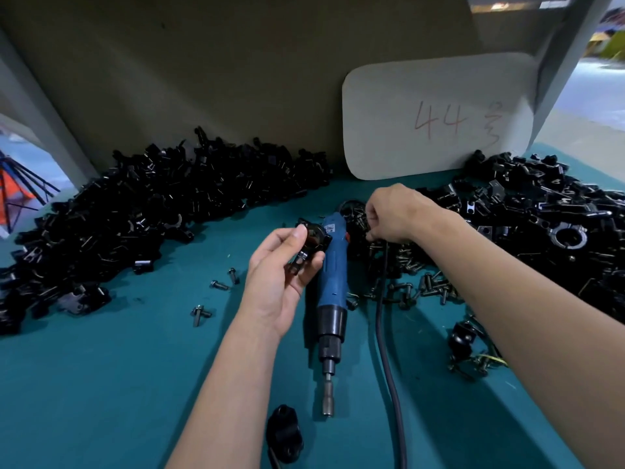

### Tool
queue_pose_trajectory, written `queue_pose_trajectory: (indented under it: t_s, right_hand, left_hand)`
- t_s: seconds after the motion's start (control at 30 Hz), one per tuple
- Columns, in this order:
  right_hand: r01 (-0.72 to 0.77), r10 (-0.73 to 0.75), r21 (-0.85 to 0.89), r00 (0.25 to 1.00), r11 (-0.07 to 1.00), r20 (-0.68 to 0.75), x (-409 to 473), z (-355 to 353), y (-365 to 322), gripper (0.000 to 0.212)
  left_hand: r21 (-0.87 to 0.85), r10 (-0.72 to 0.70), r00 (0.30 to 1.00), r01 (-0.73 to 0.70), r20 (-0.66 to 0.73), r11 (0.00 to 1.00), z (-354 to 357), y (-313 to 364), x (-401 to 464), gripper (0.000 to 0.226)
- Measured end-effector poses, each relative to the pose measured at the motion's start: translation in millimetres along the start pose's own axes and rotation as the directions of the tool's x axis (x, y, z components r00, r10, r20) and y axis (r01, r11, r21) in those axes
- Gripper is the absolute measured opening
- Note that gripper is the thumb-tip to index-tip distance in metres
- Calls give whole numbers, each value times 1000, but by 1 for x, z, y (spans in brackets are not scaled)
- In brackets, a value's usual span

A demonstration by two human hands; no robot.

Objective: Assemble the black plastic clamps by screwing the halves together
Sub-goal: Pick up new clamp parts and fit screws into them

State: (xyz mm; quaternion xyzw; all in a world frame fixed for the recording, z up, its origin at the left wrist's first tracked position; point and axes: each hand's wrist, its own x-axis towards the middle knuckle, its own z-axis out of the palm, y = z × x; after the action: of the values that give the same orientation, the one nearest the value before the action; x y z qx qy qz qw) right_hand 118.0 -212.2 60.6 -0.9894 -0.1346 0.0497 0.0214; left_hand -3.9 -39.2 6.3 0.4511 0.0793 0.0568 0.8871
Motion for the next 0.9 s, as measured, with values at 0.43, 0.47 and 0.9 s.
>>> queue_pose_trajectory:
  t_s: [0.43, 0.47, 0.9]
  right_hand:
    - [292, 170, 942, 932, 165, -319, -45, 22, -14, 14]
    - [293, 136, 956, 948, -25, -288, -51, 22, -20, 14]
    - [259, 94, 958, 964, -121, -249, -67, 40, -39, 7]
  left_hand:
    - [41, 78, 996, -76, -34, 996, 3, -5, 1, 4]
    - [50, 88, 996, -86, -29, 995, 3, -6, 1, 6]
    - [169, 191, 980, -196, 49, 966, -3, -11, 4, 11]
